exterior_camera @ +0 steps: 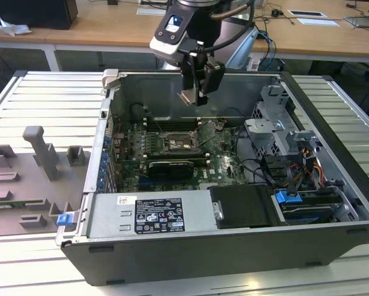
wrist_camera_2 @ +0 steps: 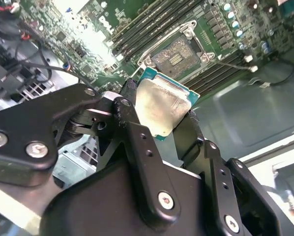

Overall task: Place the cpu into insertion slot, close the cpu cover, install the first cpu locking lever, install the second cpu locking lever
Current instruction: 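Place the cpu into insertion slot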

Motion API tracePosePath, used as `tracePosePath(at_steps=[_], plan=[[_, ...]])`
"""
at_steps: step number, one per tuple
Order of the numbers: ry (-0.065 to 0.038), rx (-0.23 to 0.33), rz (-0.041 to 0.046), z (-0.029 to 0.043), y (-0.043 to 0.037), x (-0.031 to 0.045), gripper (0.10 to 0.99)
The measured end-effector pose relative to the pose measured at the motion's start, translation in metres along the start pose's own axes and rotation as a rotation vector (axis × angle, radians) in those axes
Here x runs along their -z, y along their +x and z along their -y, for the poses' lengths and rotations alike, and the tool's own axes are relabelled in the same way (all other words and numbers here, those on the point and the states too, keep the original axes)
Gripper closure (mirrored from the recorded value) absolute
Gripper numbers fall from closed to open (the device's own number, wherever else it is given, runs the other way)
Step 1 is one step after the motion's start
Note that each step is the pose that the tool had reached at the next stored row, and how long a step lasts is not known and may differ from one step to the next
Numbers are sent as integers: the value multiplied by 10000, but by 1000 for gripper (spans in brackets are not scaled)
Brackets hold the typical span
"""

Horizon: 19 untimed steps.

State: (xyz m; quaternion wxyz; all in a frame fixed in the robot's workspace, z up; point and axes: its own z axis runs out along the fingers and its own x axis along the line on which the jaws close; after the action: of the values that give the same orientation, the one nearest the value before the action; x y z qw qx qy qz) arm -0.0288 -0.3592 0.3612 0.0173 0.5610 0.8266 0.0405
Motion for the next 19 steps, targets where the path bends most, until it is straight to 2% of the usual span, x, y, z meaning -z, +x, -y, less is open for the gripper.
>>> tracePosePath(at_steps=[3, 6, 8, 19], plan=[[20, -571, 39, 2, 0, -15, 545], [78, -766, 34, 3, 1, -29, 545], [81, -922, 43, 7, 1, -40, 545], [51, -3171, 223, 13, 1, -103, 545]])
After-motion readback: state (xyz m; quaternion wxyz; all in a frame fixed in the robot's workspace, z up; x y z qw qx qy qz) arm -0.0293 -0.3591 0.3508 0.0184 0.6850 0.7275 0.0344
